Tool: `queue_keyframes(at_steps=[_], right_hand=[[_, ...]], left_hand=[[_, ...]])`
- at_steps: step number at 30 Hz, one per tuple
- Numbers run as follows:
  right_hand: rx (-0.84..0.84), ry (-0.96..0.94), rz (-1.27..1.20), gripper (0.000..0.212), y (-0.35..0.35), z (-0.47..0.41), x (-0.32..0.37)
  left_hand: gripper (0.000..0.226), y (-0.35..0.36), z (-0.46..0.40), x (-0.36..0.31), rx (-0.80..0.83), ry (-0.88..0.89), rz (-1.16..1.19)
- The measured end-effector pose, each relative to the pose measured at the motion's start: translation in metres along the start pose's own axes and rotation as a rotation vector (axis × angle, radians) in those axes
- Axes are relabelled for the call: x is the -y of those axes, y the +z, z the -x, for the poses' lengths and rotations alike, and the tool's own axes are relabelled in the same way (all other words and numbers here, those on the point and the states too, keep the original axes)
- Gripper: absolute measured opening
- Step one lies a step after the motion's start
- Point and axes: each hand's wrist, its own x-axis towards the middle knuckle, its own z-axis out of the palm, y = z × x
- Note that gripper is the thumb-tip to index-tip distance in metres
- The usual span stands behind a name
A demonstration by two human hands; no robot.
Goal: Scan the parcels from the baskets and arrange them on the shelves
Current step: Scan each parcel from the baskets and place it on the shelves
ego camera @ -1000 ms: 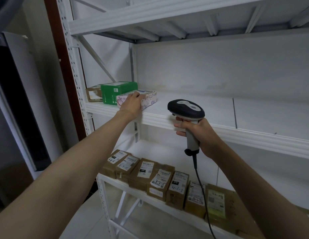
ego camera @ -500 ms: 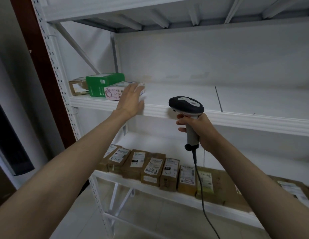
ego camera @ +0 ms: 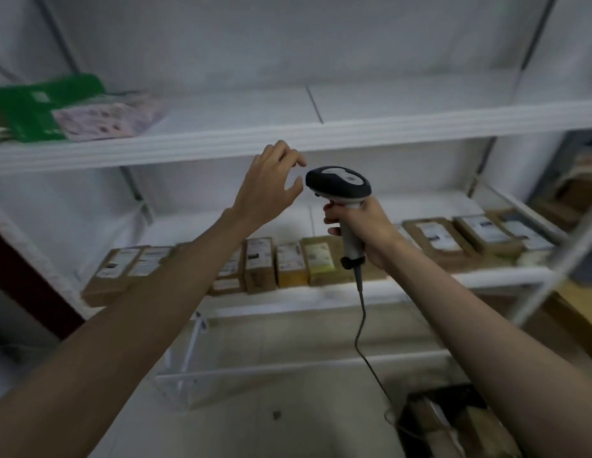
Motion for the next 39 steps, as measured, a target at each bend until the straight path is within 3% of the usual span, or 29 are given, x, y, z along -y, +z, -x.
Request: queue_keyframes(at_steps=[5, 10, 18, 27, 39], right_hand=[[-0.23, 0.074, 0.009, 0.026, -0.082, 0.062, -0.037], [-0.45, 0.15, -0.052, 0.021, -0.171, 0.15, -0.071], [-0.8, 0.284, -0.08, 0.024, -0.298, 0.328, -0.111], [-1.097, 0.384, -0.103, 0.034, -0.365, 0.508, -0.147], [-1.434, 0.556, -0.271, 0.036, -0.425, 0.606, -0.216]], left_hand=[[0.016, 0.074, 0.026, -0.09, 0.134, 0.065, 0.198], [0.012, 0.136, 0.063, -0.204, 0.367, 0.125, 0.353], [0.011, 0.172, 0.137, -0.398, 0.687, 0.305, 0.484], [0.003, 0.19, 0.215, -0.574, 0.894, 0.51, 0.587], [0.003, 0.269, 0.27, -0.697, 1.211, 0.707, 0.646]])
